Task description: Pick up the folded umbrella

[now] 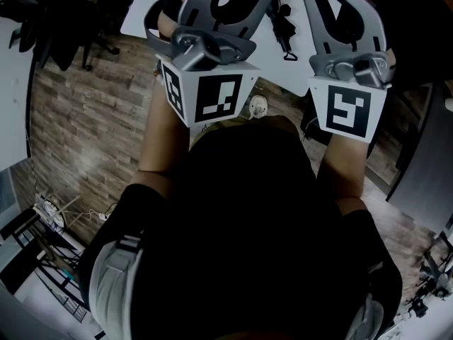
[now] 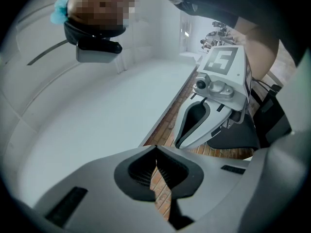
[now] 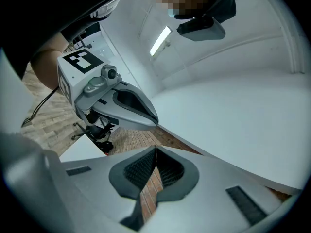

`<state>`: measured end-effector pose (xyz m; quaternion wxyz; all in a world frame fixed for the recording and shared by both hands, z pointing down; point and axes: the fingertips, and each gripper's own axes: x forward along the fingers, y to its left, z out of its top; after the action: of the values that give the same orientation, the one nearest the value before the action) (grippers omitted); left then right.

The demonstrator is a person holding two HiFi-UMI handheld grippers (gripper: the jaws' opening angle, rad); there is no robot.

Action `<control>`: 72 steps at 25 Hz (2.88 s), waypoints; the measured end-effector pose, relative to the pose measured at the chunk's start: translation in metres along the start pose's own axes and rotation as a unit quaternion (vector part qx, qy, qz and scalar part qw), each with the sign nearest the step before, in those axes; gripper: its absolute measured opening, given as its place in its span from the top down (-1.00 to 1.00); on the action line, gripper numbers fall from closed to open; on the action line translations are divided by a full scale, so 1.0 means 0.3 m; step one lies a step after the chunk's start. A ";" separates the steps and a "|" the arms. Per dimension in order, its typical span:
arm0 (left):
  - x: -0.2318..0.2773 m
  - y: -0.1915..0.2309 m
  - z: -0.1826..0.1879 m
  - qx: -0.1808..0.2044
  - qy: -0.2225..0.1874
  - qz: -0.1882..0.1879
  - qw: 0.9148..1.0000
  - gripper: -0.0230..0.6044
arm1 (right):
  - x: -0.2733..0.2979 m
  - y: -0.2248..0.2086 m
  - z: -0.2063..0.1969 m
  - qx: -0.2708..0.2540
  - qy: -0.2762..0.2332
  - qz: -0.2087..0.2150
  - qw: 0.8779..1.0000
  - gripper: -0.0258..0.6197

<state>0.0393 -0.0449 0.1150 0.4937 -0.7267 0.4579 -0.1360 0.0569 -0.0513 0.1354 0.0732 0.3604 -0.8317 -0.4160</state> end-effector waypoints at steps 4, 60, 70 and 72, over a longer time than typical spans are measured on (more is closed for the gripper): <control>0.049 0.000 -0.022 -0.003 0.001 0.002 1.000 0.88 | 0.023 -0.025 -0.055 -0.004 0.013 0.003 1.000 0.83; 0.256 -0.026 -0.333 -0.077 -0.132 -0.103 0.983 0.88 | 0.282 0.004 -0.294 -0.030 0.196 -0.087 0.976 0.83; 0.300 -0.104 -0.320 -0.084 -0.143 -0.129 0.978 0.88 | 0.277 0.014 -0.378 -0.002 0.206 -0.064 0.976 0.83; 0.305 -0.119 -0.321 -0.086 -0.141 -0.132 0.977 0.88 | 0.282 0.016 -0.393 0.012 0.202 -0.060 0.977 0.83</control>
<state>0.0455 -0.1718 0.1674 0.4667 -0.8325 0.2934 -0.0561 0.0423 -0.1808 0.1999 0.2102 0.4873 -0.7816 -0.3279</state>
